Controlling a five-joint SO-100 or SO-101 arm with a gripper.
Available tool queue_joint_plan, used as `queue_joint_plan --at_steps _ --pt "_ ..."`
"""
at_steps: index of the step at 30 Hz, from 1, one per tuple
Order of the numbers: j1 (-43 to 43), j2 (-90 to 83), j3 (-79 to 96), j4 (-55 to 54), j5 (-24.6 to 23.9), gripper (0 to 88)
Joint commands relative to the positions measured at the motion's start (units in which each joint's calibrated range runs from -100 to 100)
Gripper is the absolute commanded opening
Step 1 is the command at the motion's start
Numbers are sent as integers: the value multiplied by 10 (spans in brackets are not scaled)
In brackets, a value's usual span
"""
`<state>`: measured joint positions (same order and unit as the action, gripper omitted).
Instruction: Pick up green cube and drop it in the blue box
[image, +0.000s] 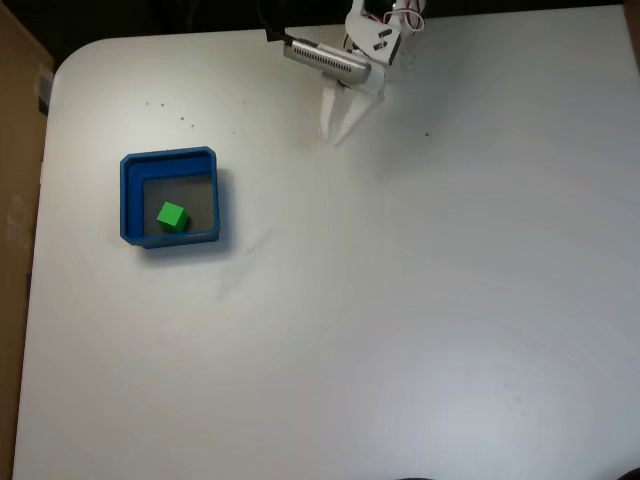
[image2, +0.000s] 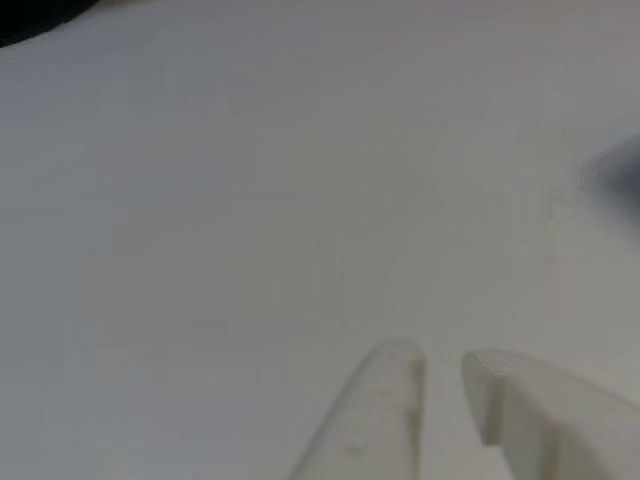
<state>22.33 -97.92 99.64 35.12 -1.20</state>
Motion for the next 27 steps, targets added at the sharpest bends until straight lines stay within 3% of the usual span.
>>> queue_joint_plan --at_steps 1,13,27 --pt "-78 -8 2 -15 1 4" --pt "-228 -8 2 -15 1 4" --pt "-235 -8 1 -15 -2 4"
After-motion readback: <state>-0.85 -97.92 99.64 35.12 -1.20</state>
